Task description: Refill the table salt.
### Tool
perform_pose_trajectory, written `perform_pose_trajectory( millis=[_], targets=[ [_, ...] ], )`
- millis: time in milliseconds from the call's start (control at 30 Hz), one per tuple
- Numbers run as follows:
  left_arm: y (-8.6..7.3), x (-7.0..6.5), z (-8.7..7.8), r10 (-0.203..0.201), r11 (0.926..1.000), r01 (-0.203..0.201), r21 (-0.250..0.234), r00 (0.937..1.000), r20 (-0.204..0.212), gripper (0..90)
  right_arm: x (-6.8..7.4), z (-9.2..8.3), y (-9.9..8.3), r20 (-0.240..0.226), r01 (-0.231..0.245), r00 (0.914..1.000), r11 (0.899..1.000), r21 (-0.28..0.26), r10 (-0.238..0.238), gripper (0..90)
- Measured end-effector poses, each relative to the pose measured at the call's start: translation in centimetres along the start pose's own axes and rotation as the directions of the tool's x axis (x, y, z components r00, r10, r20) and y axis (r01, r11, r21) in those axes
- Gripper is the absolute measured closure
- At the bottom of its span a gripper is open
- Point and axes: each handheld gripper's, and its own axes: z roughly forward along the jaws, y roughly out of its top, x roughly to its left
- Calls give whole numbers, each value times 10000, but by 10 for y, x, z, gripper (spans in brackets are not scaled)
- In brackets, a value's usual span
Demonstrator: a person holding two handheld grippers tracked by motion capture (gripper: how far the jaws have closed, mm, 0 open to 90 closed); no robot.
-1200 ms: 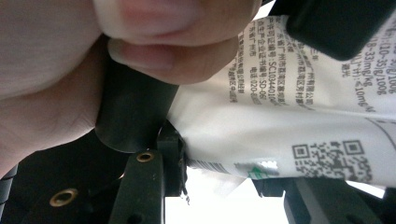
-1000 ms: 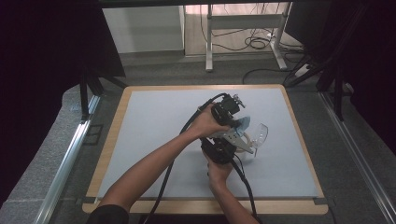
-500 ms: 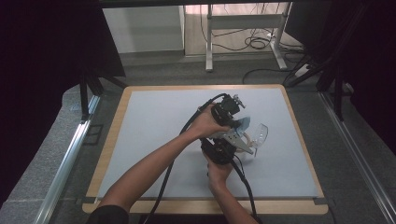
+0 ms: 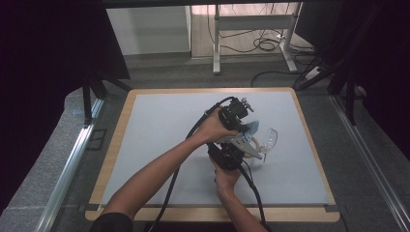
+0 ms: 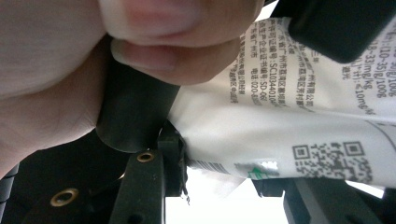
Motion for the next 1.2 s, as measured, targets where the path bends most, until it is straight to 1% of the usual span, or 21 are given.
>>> perform_pose_trajectory(
  millis=[300,633,1033,1200],
  targets=[
    [0,0,0,16,10000,-16,4,10000,8,876,0,0,0,9,60,10000,10000,12,-60,622],
    [1,2,0,15,10000,-15,76,10000,-30,876,1,2,-1,37,-129,9999,9999,-94,129,624],
    [2,2,-1,63,9999,-62,127,10000,-51,875,1,3,0,48,-109,9999,9998,-136,110,624],
    [3,1,-1,113,9998,-112,171,9999,-64,875,1,3,0,33,-264,9996,9993,-256,265,625]
  ],
)
